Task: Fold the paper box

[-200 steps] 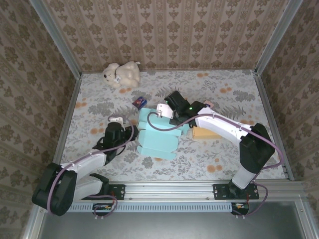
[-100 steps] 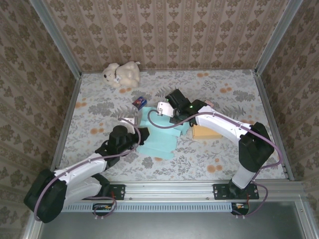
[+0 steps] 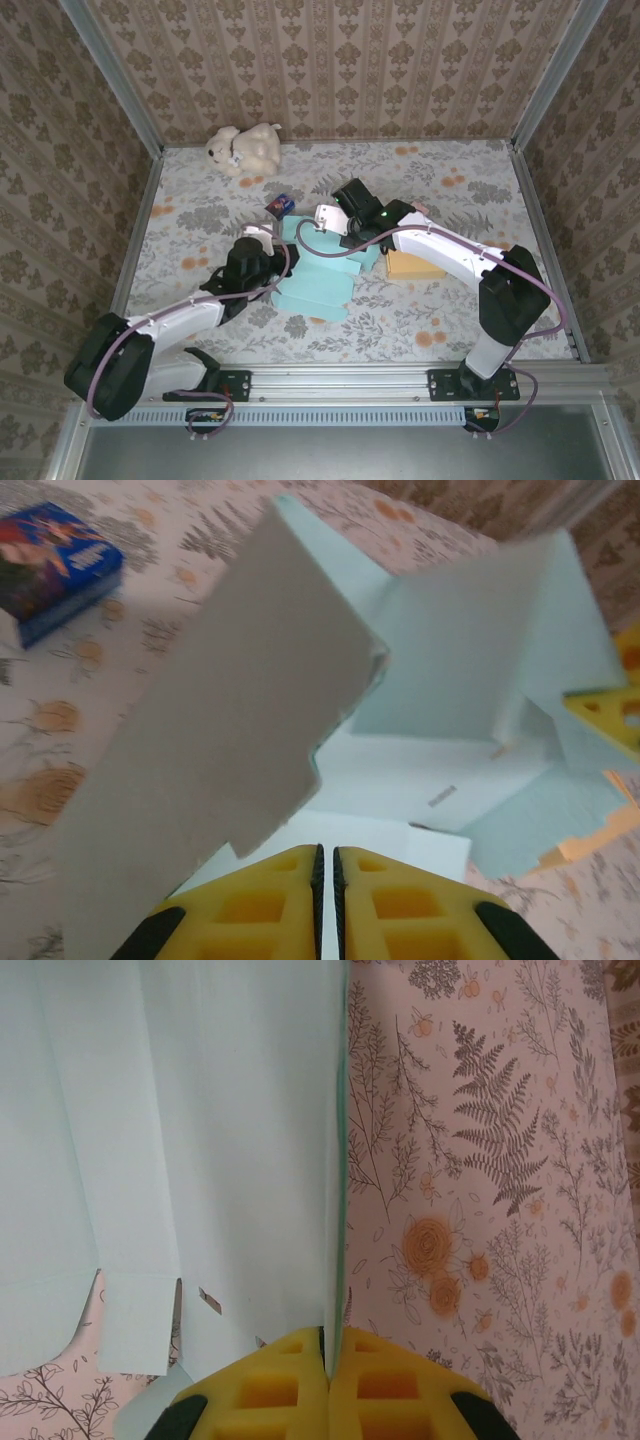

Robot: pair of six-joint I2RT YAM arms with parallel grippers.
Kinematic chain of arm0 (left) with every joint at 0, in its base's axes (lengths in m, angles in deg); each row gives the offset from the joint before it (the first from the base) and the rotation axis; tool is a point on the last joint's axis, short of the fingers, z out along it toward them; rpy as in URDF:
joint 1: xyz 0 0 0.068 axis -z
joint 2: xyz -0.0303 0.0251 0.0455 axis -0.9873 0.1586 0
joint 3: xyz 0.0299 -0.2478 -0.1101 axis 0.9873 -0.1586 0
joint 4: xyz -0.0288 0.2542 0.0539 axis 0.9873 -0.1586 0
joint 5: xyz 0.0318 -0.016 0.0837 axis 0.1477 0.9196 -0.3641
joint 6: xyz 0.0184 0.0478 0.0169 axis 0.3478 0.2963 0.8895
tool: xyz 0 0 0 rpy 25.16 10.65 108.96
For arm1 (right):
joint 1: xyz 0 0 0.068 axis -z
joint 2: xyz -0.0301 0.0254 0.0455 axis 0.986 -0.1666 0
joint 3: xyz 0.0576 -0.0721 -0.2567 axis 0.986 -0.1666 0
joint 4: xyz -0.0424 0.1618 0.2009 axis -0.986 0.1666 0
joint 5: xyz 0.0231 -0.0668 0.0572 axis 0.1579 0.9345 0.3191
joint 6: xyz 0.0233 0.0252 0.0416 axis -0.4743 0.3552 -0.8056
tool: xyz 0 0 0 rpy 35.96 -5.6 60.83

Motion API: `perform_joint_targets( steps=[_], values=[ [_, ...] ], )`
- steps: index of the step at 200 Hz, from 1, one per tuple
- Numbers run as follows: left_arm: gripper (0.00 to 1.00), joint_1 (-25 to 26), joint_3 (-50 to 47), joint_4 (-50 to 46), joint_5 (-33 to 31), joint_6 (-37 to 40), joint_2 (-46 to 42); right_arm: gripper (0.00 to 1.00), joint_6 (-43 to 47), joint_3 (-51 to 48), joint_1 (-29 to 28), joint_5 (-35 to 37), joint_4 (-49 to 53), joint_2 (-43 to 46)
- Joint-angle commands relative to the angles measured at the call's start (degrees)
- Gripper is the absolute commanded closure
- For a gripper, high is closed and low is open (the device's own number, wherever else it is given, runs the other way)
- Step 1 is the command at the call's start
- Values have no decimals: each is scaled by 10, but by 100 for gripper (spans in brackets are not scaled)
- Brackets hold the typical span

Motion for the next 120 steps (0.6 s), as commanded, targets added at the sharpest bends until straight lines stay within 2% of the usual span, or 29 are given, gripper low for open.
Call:
perform_joint_targets(
  steps=[1,41,120],
  values=[
    [85,-26,11,26,-38,13,8,100,-8,11,4,-15,5,2],
    [84,-78,14,42,-14,-9,64,100,-6,11,4,-20,6,1],
    [84,-84,20,94,36,-51,116,100,-12,24,4,-20,5,-19]
  ],
)
